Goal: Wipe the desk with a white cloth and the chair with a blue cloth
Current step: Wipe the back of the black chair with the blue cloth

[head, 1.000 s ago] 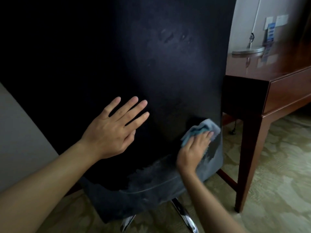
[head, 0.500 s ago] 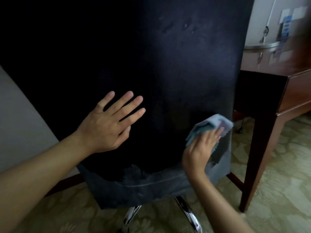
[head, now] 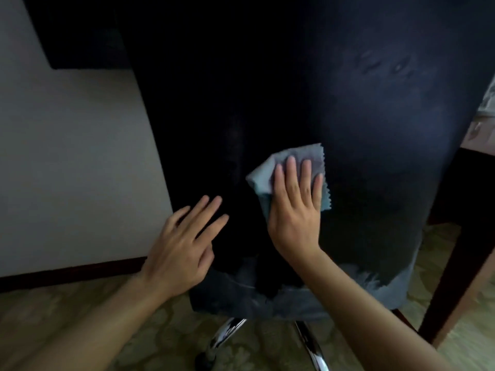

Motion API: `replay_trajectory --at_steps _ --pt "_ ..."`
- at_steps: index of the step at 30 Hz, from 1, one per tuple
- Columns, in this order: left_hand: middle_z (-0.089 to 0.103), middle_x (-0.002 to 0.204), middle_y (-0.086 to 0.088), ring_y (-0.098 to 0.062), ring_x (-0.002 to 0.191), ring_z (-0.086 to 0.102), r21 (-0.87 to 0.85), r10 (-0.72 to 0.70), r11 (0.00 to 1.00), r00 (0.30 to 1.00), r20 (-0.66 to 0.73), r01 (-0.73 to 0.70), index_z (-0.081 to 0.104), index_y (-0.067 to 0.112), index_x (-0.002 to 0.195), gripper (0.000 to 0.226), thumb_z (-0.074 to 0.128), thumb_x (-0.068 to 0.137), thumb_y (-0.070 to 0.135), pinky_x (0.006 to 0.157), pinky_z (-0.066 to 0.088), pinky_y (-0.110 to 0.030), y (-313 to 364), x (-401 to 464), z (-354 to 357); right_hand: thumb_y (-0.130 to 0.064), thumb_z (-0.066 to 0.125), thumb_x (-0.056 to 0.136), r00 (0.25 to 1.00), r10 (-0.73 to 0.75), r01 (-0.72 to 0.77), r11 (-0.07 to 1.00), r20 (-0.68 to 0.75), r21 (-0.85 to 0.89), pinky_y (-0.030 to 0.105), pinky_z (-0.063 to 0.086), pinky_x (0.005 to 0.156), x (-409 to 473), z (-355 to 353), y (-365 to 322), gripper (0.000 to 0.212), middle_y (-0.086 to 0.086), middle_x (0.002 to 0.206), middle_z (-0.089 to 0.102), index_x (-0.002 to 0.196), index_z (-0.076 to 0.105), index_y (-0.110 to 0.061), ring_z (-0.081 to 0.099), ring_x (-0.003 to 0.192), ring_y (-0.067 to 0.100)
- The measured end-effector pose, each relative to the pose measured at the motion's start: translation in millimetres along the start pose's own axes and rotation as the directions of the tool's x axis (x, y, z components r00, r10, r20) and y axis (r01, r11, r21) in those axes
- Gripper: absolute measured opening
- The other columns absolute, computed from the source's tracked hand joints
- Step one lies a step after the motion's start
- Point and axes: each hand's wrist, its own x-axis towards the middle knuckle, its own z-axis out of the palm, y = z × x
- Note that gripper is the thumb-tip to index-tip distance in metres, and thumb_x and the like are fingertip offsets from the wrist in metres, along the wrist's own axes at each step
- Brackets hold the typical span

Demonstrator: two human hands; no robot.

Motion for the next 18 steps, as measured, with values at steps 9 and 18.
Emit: replay_trajectory --at_steps 9,18 --pt "0.019 0.162 0.004 -0.016 0.148 0.023 -0.613 -0.765 0.309 0.573 0.294 0.727 0.014 0.028 0.156 0.063 0.032 0.1 0.049 0.117 0.02 -0.032 20.9 -35.3 29.6 -0.034 0.052 0.082 0.561 -0.579 0.712 0.702 0.592 0.011 0.041 -0.003 0.121 -128.8 7.0 -16.5 0.072 0.002 0.157 0.029 0.149 0.032 -0.016 0.005 0.149 0.021" --pt "0.038 0.152 0.017 -0.01 0.14 0.037 -0.767 -0.804 0.029 0.471 0.362 0.641 0.031 0.039 0.149 0.05 0.045 0.102 0.03 0.117 0.031 -0.039 15.1 -37.3 48.9 -0.021 0.033 0.102 0.951 -0.301 0.305 0.95 0.07 -0.062 0.054 0.009 0.12 27.7 16.6 -38.3 0.049 0.01 0.157 0.024 0.149 0.033 -0.008 0.015 0.148 0.032"
